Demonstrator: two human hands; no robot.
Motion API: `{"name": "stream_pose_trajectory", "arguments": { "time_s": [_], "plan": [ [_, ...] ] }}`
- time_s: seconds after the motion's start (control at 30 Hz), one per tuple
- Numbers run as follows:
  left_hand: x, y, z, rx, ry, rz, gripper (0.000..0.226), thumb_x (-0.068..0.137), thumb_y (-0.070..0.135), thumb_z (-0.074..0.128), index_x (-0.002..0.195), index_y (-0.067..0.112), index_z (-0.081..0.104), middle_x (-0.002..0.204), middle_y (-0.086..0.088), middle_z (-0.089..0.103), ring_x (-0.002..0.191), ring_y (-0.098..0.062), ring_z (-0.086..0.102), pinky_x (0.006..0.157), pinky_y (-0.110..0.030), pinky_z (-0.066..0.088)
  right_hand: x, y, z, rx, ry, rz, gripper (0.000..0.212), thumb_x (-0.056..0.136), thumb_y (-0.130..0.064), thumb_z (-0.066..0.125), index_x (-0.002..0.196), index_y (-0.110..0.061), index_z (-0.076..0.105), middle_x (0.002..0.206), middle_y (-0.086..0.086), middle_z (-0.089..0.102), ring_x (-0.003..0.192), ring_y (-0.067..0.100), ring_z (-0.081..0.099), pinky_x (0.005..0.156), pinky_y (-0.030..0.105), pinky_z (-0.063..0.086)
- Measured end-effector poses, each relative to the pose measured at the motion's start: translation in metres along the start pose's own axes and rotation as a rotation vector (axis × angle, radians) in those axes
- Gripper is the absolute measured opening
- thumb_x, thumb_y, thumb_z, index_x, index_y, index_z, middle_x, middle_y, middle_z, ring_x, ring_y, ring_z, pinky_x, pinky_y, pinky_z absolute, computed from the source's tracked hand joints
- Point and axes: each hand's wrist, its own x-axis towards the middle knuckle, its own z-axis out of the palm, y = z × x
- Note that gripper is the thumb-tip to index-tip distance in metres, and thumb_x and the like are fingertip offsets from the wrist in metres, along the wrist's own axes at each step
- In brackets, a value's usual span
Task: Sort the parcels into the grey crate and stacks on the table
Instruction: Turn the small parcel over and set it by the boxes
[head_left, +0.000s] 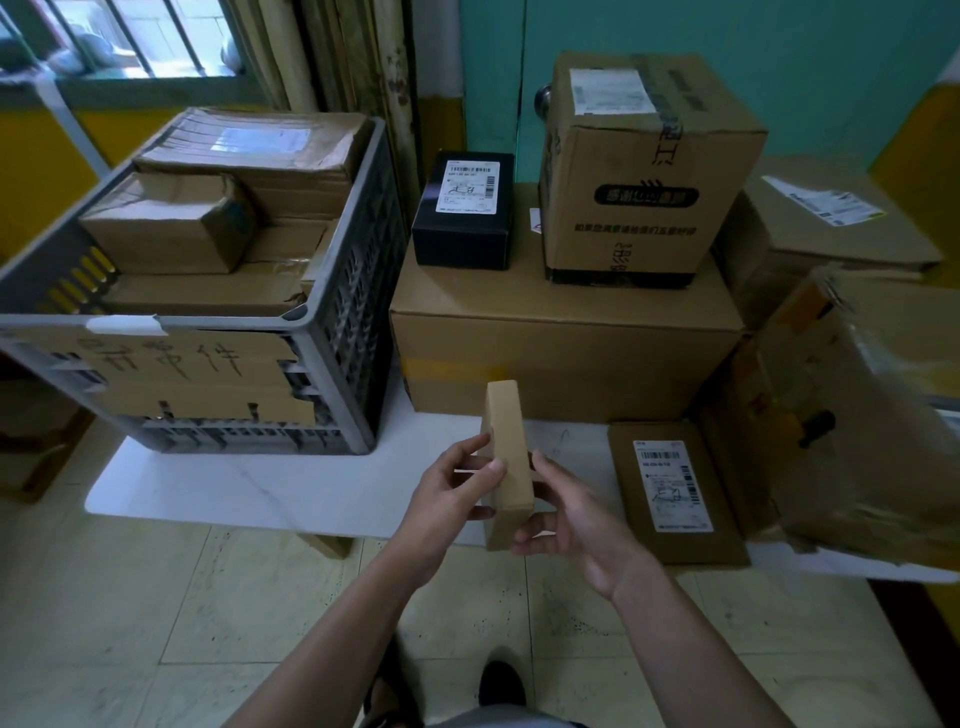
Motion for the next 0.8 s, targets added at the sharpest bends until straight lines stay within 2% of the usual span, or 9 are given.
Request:
{"name": "stream_pose_trajectory", "arguments": {
  "time_s": [0.1,0.2,0.47,0.6,0.7,0.8],
  "plan": [
    [-0.002,-0.002,0.0,-0.014,0.005,-0.021,0.041,0.095,0.029,0.064,0.135,0.026,0.056,0.117,-0.012,0.061,0.11,-0.02,0.065,0.092,-0.044,0.058,0.0,0.0,0.003,-0.029,0.041,-0.001,0.029,0.097,-0.047,0.053,0.116,-0.034,0.069,0.114,0.01,0.069,0.07,0.025,0.064,0.071,0.039,0.058],
    [-0.003,-0.003,0.0,-0.02,-0.001,-0.037,0.036,0.097,0.025,0.062,0.133,0.025,0.056,0.117,-0.013,0.06,0.109,-0.019,0.065,0.09,-0.039,0.059,0.002,0.0,0.004,-0.077,0.069,-0.011,0.028,0.099,-0.044,0.052,0.118,-0.031,0.068,0.11,0.007,0.07,0.065,0.026,0.064,0.066,0.037,0.057],
    [0.0,-0.001,0.0,0.004,0.014,-0.038,0.043,0.098,0.023,0.062,0.138,0.029,0.05,0.115,-0.01,0.062,0.109,-0.018,0.065,0.093,-0.043,0.058,0.003,-0.004,0.007,-0.177,0.132,-0.021,0.026,0.101,-0.041,0.049,0.114,-0.028,0.068,0.106,0.009,0.07,0.068,0.027,0.067,0.059,0.034,0.057],
    [0.001,0.0,0.0,0.044,-0.007,-0.046,0.052,0.098,0.023,0.06,0.146,0.032,0.043,0.115,-0.007,0.059,0.11,-0.018,0.064,0.09,-0.039,0.059,0.005,-0.009,0.008,-0.255,0.163,-0.048,0.021,0.101,-0.035,0.049,0.098,-0.028,0.069,0.097,0.005,0.07,0.052,0.012,0.06,0.052,0.031,0.054],
    [0.002,0.002,0.0,0.063,-0.01,-0.047,0.052,0.099,0.022,0.058,0.147,0.031,0.042,0.127,0.0,0.056,0.114,-0.016,0.06,0.087,-0.034,0.058,0.011,-0.01,0.008,-0.319,0.2,-0.055,0.022,0.101,-0.037,0.049,0.095,-0.028,0.068,0.093,0.004,0.068,0.051,0.014,0.057,0.05,0.029,0.049],
    [0.001,0.003,-0.002,0.072,-0.028,-0.052,0.05,0.099,0.023,0.058,0.146,0.032,0.044,0.137,0.006,0.053,0.118,-0.015,0.059,0.09,-0.037,0.057,0.017,-0.013,0.008,-0.377,0.244,-0.061,0.026,0.099,-0.05,0.048,0.1,-0.031,0.066,0.099,-0.002,0.068,0.063,0.016,0.063,0.05,0.027,0.047]
  ]
}}
